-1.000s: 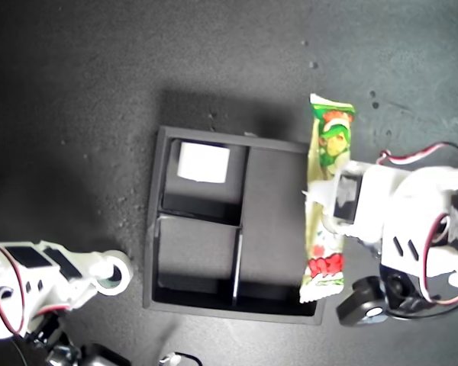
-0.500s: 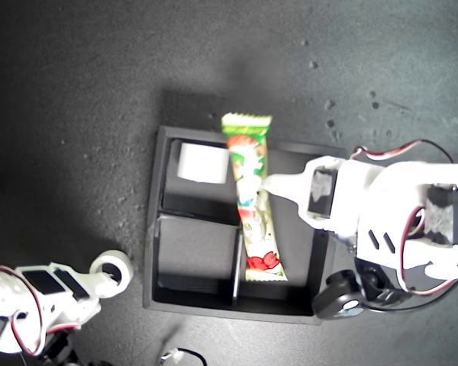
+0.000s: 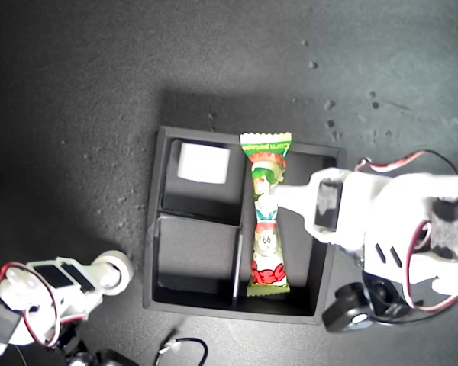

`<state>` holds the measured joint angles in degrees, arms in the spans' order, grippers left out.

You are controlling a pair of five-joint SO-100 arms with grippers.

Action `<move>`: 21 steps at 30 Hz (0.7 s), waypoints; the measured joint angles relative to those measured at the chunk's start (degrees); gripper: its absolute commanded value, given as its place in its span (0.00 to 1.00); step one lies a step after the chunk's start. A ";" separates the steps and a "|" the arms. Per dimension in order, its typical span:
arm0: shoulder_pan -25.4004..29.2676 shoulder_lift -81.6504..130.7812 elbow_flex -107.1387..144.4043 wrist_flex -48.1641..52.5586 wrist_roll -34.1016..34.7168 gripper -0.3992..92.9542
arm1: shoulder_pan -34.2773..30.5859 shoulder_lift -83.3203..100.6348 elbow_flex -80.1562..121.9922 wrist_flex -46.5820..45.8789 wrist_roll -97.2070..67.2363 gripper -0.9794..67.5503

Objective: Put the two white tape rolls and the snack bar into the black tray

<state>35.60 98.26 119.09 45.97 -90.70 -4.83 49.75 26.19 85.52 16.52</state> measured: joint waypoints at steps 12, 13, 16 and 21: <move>-2.46 -0.18 0.18 2.81 -0.44 0.01 | -2.55 0.09 -20.92 16.96 25.14 0.01; -2.81 0.35 -0.09 4.22 0.00 0.01 | -2.64 0.09 -22.24 17.14 27.07 0.01; -4.39 1.85 -3.78 10.20 1.93 0.01 | -2.64 0.09 -25.58 17.40 33.13 0.01; -8.09 5.63 -12.92 23.20 6.50 0.01 | -1.93 0.09 -27.77 17.40 41.57 0.01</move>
<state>27.51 103.89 106.17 69.17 -84.20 -6.77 49.83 -1.58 102.92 58.10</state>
